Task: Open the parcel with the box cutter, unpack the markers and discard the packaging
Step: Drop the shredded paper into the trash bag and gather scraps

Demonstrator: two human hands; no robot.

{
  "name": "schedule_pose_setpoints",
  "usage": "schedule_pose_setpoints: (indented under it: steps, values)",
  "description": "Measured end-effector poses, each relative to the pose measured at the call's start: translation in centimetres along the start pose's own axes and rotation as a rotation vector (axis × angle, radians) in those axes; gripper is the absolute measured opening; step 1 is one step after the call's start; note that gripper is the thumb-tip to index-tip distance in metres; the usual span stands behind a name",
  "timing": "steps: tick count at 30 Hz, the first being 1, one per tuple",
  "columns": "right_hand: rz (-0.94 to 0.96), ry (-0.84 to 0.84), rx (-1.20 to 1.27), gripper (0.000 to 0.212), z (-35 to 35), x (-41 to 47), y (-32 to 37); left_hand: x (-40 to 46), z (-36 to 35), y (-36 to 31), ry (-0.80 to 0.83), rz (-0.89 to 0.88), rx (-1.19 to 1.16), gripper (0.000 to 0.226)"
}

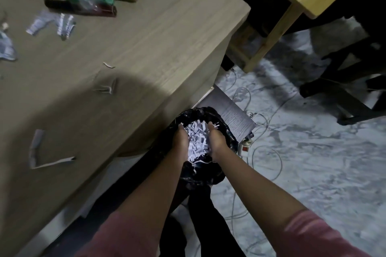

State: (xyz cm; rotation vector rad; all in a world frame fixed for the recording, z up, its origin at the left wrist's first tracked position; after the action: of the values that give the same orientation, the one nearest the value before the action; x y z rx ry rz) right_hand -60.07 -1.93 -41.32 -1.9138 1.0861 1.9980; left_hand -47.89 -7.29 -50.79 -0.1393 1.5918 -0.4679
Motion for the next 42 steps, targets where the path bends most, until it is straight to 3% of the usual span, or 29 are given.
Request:
schedule_pose_setpoints:
  steps: [4, 11, 18, 22, 26, 29, 33, 36, 38, 40, 42]
  values:
    - [-0.007, 0.047, 0.05, 0.044, -0.1, -1.6, 0.2, -9.7, -1.1, -4.7, -0.003, 0.007, 0.022, 0.068]
    - [0.075, 0.016, -0.107, 0.064, -0.7, -5.3, 1.6, -15.3, 0.2, -6.1, -0.027, -0.135, 0.162, 0.052]
    - [0.233, -0.106, -0.071, 0.045, 0.0, -10.8, 1.5, -21.1, 1.1, -5.3, 0.042, -0.221, 0.199, 0.046]
    - [0.374, -0.204, -0.063, 0.031, -0.7, -15.7, 1.8, -26.3, 2.5, -6.4, 0.08, -0.389, 0.211, 0.037]
    - [0.638, -0.295, -0.17, 0.019, -3.8, -22.1, 3.5, -32.7, 5.3, -7.8, 0.068, -0.6, 0.261, 0.027]
    - [0.877, -0.31, -0.268, 0.018, -7.9, -27.7, 5.2, -38.1, 8.9, -8.9, -0.028, -0.808, 0.303, 0.013]
    - [1.173, -0.234, -0.451, 0.014, -14.8, -33.0, 7.0, -44.0, 15.3, -9.7, -0.195, -1.051, 0.314, 0.013]
    - [1.256, -0.132, -0.579, 0.017, -19.7, -34.6, 6.9, -47.1, 21.4, -9.5, -0.471, -1.187, 0.289, 0.024]
    - [1.288, -0.103, -0.682, 0.018, -22.1, -34.7, 6.4, -47.9, 25.7, -8.2, -0.75, -1.129, 0.249, 0.027]
    - [1.284, -0.098, -0.789, 0.02, -23.6, -33.9, 6.1, -47.6, 29.5, -6.1, -0.982, -0.93, 0.17, 0.035]
    - [1.275, -0.118, -0.884, 0.021, -24.1, -32.9, 6.4, -46.3, 32.0, -4.0, -1.058, -0.675, 0.113, 0.055]
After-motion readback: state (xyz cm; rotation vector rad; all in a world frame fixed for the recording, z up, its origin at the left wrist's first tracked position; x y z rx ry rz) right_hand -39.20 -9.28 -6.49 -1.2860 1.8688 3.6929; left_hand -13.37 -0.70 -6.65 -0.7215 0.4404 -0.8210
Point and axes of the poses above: each hand's wrist, its own x-axis towards the middle knuckle, its own z-axis out of the back of the hand, y = z × x, the point moved 7 cm from there along x, towards the middle knuckle, and after that the axes turned 10 degrees about y, right-handed, at the moved point
